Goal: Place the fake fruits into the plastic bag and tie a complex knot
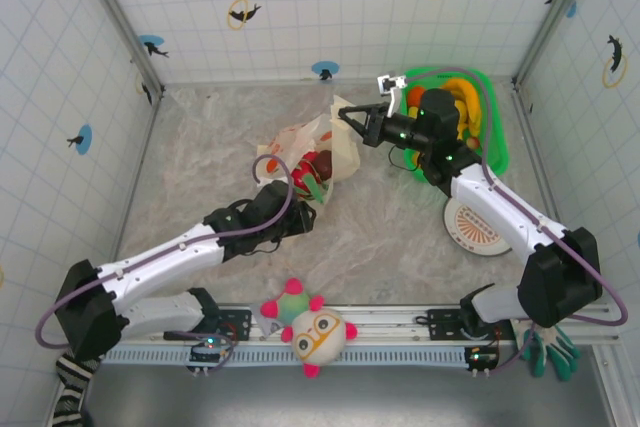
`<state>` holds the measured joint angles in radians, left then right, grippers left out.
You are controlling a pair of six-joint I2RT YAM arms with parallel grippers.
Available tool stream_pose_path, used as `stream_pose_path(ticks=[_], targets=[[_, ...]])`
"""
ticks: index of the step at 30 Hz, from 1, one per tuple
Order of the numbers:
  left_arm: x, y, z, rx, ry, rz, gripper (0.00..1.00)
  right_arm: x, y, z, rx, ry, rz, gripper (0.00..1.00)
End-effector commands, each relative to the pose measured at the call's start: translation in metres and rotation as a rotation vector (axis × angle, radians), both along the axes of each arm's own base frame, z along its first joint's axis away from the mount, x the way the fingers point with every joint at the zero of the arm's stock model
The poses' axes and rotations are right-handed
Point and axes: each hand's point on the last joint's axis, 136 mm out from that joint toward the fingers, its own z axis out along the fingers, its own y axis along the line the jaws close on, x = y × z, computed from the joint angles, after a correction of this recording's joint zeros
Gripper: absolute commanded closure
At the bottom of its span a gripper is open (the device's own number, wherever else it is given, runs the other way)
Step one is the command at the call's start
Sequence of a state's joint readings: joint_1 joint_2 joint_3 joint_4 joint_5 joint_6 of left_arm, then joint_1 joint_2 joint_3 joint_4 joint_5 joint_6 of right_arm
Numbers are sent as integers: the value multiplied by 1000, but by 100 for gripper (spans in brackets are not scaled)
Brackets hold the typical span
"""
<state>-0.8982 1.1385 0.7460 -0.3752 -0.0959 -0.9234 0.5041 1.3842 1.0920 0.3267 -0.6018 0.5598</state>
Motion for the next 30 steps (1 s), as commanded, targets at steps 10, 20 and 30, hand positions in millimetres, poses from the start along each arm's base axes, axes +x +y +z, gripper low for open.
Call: stream_pose_path(ticks=[10, 20, 30], targets=[[17, 8, 20, 27, -97, 68, 84, -5, -11, 11, 4, -41, -30, 100], [8, -2, 145, -158, -313, -75, 100, -5, -35, 28, 24, -68, -78, 100], [12, 22, 332, -388, -714, -144, 100, -17, -51, 120, 155, -181, -82, 100]])
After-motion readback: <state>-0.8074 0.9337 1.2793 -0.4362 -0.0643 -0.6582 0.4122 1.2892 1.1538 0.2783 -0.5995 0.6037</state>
